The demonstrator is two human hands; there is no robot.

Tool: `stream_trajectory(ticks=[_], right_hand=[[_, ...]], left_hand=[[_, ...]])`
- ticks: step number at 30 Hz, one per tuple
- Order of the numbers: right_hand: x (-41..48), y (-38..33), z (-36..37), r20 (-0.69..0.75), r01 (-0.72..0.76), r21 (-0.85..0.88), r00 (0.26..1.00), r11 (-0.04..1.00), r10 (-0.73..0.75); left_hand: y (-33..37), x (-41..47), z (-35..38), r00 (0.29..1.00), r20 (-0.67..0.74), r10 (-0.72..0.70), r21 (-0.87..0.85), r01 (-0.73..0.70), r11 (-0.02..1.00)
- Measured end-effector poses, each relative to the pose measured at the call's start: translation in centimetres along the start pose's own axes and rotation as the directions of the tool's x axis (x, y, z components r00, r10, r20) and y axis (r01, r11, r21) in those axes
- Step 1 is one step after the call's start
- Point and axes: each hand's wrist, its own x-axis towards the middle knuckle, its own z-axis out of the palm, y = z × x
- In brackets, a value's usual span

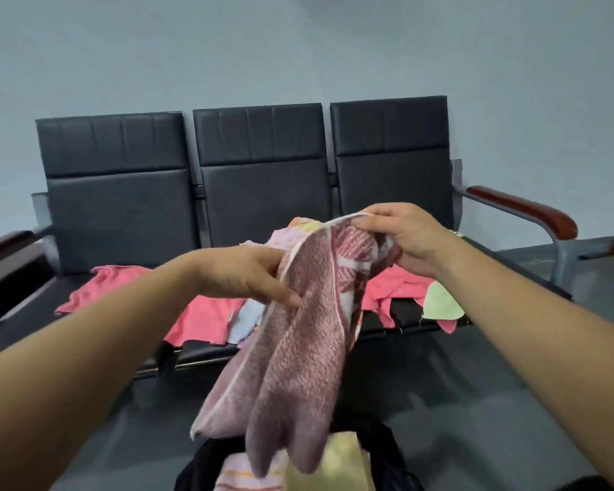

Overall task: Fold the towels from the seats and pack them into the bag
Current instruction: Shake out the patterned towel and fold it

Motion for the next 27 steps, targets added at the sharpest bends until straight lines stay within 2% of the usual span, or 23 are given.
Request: stream_trajectory(ticks=[3, 5, 8, 11, 13, 16, 19, 23, 25, 27], right_hand=[[0.1, -1.5, 2.8, 0.104, 0.065, -0.242, 0.994, 0.968, -0.040], [0.2, -1.7, 3.7, 0.104, 0.102, -0.297, 0.992, 0.950, -0.074], [0.3, -0.5, 3.5, 0.043, 0.062, -0.136, 0.997, 0.989, -0.056], [-0.4, 2.1, 3.3, 0.140, -0.105, 0.080, 0.986, 0.991, 0.093], [-0.9, 3.4, 3.4, 0.160, -0.163, 0.095, 0.976, 0.982, 0.147], [-0.8, 3.3, 3.3, 0.112, -0.112, 0.139, 0.989, 0.984, 0.097], [-0.3, 2.4, 4.2, 0.176, -0.077, 0.062, 0.982, 0.995, 0.065], [0.0, 3.0, 5.0, 0.178, -0.066, 0.024, 0.982, 0.998, 0.061], [-0.6, 4.2, 4.7, 0.232, -0.155, 0.006, 0.961, 0.988, 0.150], [-1.6, 6.2, 4.5, 0.304, -0.248, -0.100, 0.915, 0.964, 0.267]], left_hand=[[0.3, 0.8, 1.2, 0.976, -0.169, 0.138, -0.142, -0.163, 0.976], [0.5, 1.1, 1.7, 0.949, -0.238, 0.205, -0.090, -0.232, 0.969], [0.2, 1.3, 1.9, 0.901, -0.360, 0.241, -0.154, -0.312, 0.938], [-0.4, 1.4, 1.4, 0.855, -0.477, 0.205, -0.371, -0.407, 0.835], [-0.8, 1.2, 1.0, 0.841, -0.518, 0.155, -0.406, -0.401, 0.821], [-1.1, 0.6, 1.5, 0.892, -0.434, 0.128, -0.267, -0.263, 0.927], [-1.2, 0.5, 2.3, 0.916, -0.375, 0.145, -0.138, -0.210, 0.968], [-0.9, 0.7, 2.5, 0.845, -0.503, 0.183, -0.124, -0.280, 0.952], [-0.6, 0.7, 2.6, 0.772, -0.623, 0.125, -0.203, -0.314, 0.927], [-0.7, 0.8, 2.3, 0.691, -0.723, 0.017, -0.287, -0.322, 0.902]])
